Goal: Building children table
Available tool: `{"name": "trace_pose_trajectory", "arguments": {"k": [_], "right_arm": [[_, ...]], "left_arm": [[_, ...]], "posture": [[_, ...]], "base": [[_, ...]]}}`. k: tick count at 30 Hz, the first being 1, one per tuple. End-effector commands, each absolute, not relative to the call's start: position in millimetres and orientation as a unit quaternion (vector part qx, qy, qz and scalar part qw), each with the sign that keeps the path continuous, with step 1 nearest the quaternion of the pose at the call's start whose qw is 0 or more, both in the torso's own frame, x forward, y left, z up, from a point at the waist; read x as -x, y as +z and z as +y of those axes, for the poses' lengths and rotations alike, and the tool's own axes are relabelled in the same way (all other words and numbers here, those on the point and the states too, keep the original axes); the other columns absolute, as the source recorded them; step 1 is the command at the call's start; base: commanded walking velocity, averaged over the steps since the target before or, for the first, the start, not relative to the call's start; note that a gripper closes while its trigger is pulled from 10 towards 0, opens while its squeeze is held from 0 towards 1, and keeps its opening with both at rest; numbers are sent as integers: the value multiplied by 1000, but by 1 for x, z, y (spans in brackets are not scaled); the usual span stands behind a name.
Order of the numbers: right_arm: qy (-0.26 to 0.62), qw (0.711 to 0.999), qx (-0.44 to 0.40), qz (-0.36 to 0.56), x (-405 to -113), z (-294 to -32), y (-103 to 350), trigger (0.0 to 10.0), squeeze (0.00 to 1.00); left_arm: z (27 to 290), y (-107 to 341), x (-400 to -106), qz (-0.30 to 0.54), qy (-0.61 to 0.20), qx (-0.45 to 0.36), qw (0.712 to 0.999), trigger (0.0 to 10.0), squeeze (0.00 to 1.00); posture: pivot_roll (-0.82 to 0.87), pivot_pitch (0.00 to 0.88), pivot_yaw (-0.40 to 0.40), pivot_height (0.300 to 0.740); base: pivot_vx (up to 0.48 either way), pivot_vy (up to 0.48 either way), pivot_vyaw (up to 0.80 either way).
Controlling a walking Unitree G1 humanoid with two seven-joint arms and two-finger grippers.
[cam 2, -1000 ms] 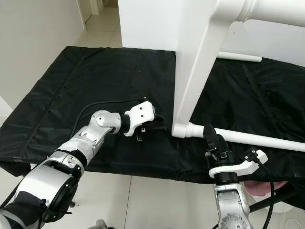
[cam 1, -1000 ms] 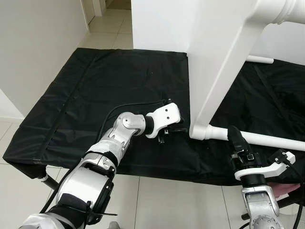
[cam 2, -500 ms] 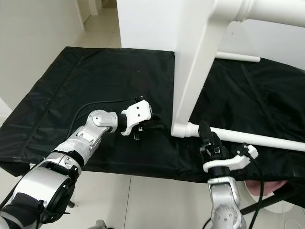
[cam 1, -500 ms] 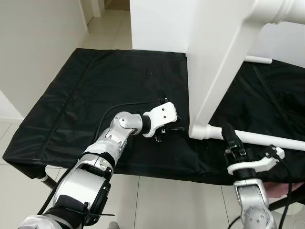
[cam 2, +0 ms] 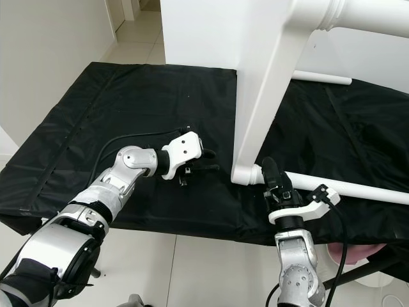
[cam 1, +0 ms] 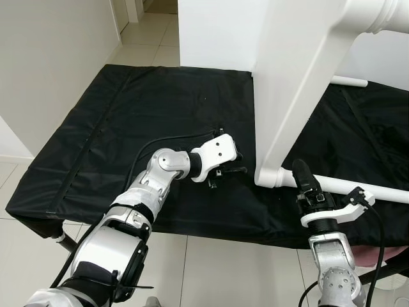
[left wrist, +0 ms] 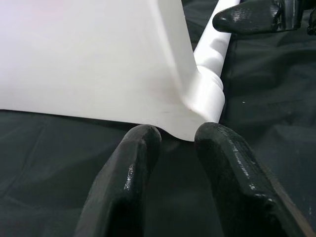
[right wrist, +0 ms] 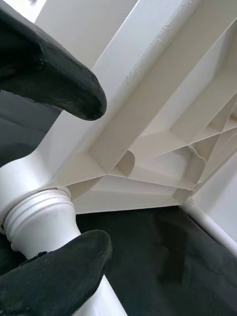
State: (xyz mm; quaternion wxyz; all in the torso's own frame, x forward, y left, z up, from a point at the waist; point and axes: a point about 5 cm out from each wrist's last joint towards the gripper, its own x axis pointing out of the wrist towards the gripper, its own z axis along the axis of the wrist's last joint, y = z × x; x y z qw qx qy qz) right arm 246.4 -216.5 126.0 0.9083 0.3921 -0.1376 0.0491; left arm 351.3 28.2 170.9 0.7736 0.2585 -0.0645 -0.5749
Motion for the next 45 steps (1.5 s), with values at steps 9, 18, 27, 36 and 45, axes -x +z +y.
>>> {"name": "trace_pose_trajectory", "arguments": {"k": [9, 18, 27, 36, 45], "right_arm": [[56, 921, -364, -128, -247, -210, 121, 10000, 0], [60, 926, -351, -126, -246, -207, 120, 10000, 0], [60, 926, -348, -129, -246, -206, 121, 10000, 0], [60, 928, -343, -130, -246, -207, 121, 10000, 0], [60, 928, -344, -129, -246, -207, 120, 10000, 0]], "left_arm": [[36, 170, -357, -85, -495, -241, 830, 10000, 0], [39, 171, -358, -83, -495, -239, 832, 10000, 0], [39, 172, -359, -84, -494, -240, 831, 10000, 0], [39, 171, -359, -84, -493, -236, 833, 10000, 0], [39, 169, -358, -81, -492, -236, 834, 10000, 0]], "posture": [[-77, 0, 63, 740], [-81, 0, 66, 740], [-81, 0, 67, 740], [-81, 0, 64, 740], [-79, 0, 63, 740]], "base": [[0, 0, 0], [0, 0, 0], [0, 0, 0], [0, 0, 0], [0, 0, 0]]}}
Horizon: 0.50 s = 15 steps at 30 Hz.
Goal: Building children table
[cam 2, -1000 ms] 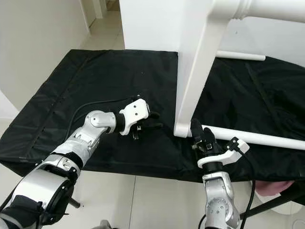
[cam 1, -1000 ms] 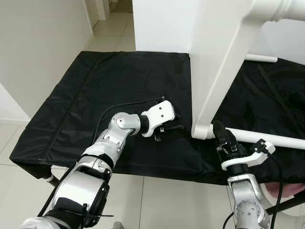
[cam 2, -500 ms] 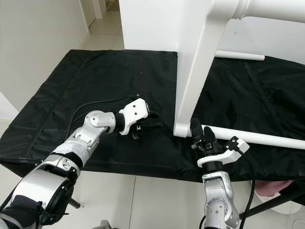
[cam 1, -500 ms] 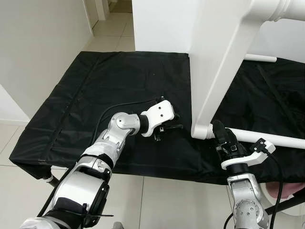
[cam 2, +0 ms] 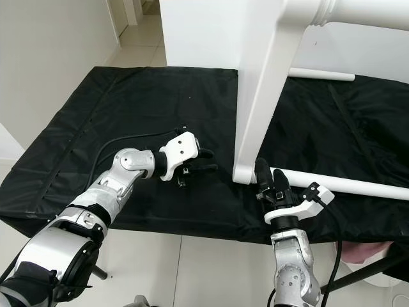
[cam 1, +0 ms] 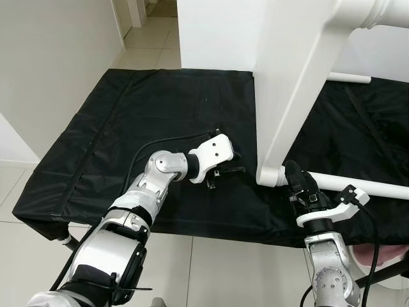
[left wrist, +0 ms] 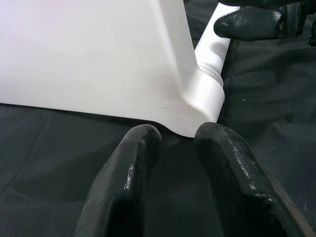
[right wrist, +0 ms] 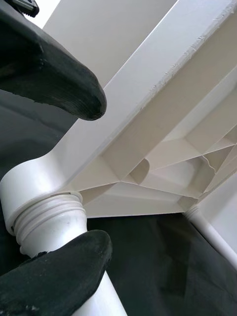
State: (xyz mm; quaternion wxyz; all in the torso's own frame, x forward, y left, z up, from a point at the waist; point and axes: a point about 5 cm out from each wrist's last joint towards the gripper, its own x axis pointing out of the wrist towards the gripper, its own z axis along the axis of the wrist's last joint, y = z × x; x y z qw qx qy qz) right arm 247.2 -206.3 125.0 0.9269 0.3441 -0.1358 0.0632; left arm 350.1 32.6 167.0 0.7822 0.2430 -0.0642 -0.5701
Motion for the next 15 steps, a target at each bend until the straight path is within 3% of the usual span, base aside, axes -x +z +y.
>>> {"name": "trace_pose_trajectory", "arguments": {"k": [1, 15], "right_arm": [[60, 928, -344, -129, -246, -207, 120, 10000, 0], [48, 934, -333, -123, -247, -209, 117, 10000, 0]], "left_arm": [[39, 169, -358, -81, -492, -236, 834, 10000, 0], [38, 168, -357, -81, -495, -233, 833, 10000, 0]], "posture": [[-79, 0, 63, 740], [-79, 0, 59, 740]], "base": [[0, 0, 0], [0, 0, 0]]}}
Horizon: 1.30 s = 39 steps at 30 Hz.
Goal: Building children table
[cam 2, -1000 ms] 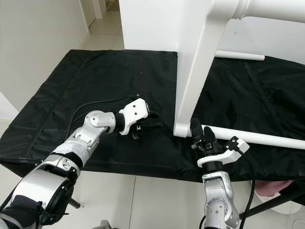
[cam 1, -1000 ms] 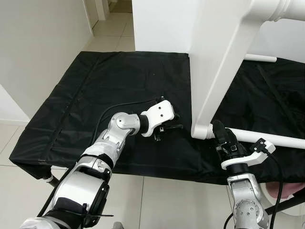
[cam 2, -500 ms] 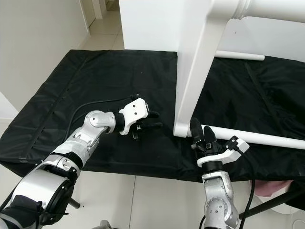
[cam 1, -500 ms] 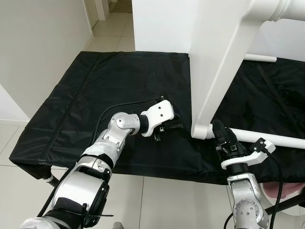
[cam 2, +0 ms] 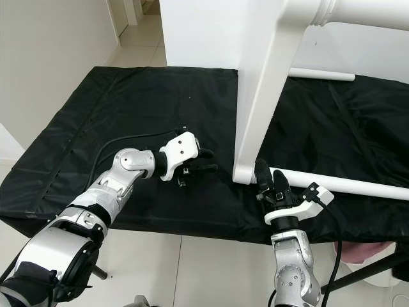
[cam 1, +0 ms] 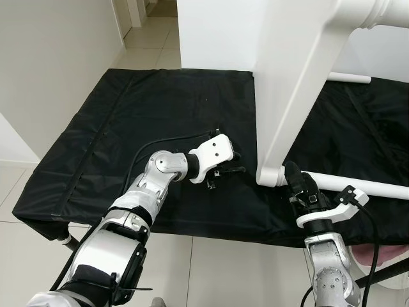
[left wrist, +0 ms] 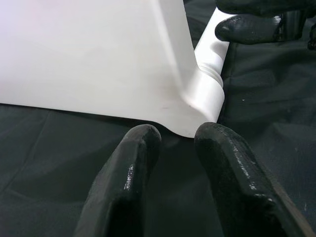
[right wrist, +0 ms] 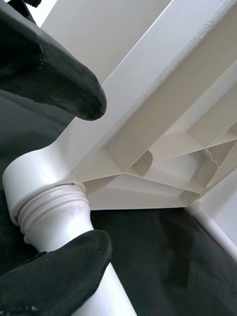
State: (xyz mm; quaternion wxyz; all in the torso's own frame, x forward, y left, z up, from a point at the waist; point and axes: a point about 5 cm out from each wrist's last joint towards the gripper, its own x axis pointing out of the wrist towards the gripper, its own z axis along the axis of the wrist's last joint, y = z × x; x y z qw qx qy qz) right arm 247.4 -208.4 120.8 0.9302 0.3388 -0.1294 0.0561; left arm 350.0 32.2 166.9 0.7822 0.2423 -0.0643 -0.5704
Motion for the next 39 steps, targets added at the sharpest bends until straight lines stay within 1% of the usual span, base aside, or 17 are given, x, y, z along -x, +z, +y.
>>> {"name": "trace_pose_trajectory", "arguments": {"k": [1, 39], "right_arm": [[47, 934, -333, -123, -247, -210, 117, 10000, 0], [62, 934, -331, -121, -248, -207, 117, 10000, 0]], "left_arm": [[39, 168, -357, -81, -495, -232, 834, 10000, 0], [42, 166, -359, -73, -486, -233, 839, 10000, 0]], "posture": [[-79, 0, 59, 740], [-81, 0, 54, 740]], "base": [[0, 0, 0], [0, 0, 0]]}}
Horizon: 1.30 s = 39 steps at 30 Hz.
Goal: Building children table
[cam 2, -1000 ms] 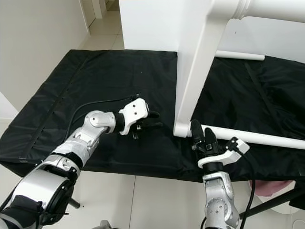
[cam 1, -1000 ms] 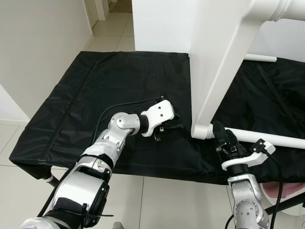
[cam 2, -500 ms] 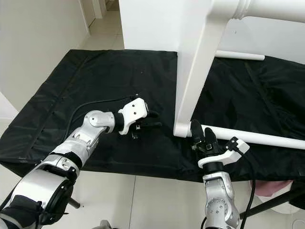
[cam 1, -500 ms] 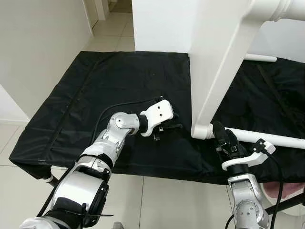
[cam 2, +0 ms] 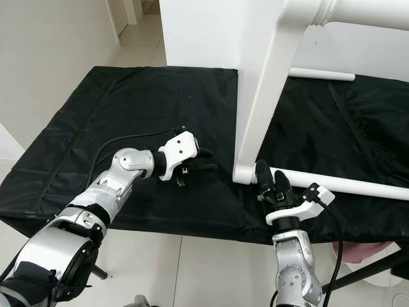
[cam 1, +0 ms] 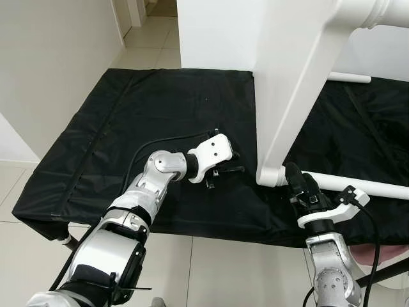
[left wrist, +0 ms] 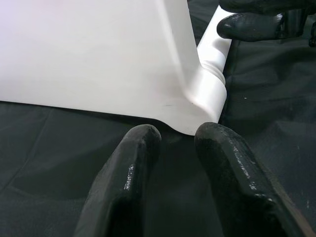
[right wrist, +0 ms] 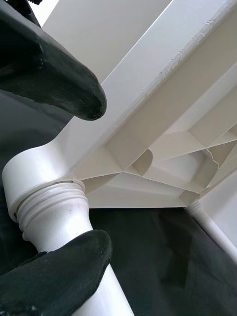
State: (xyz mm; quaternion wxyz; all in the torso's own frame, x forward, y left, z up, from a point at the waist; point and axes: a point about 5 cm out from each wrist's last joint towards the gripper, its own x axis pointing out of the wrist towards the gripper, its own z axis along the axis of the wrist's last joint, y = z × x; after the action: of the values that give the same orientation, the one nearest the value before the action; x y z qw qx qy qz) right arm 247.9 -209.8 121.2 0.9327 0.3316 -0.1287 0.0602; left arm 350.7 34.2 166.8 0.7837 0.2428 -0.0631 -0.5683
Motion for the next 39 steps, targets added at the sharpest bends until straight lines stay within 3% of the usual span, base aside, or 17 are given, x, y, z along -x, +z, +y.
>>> {"name": "trace_pose_trajectory", "arguments": {"k": [1, 19, 30, 39], "right_arm": [[62, 934, -331, -121, -248, -207, 117, 10000, 0], [64, 934, -332, -118, -248, -206, 116, 10000, 0], [63, 934, -332, -118, -248, -206, 115, 10000, 0], [64, 934, -331, -118, -248, -206, 116, 10000, 0]], "left_arm": [[42, 165, -359, -72, -487, -233, 839, 10000, 0], [42, 163, -358, -69, -484, -232, 841, 10000, 0], [50, 157, -366, -35, -435, -207, 876, 10000, 0], [51, 157, -367, -34, -429, -205, 879, 10000, 0]], "posture": [[-81, 0, 54, 740], [-80, 0, 52, 740], [-79, 0, 52, 740], [-75, 0, 49, 740]], "base": [[0, 0, 0], [0, 0, 0], [0, 0, 0], [0, 0, 0]]}}
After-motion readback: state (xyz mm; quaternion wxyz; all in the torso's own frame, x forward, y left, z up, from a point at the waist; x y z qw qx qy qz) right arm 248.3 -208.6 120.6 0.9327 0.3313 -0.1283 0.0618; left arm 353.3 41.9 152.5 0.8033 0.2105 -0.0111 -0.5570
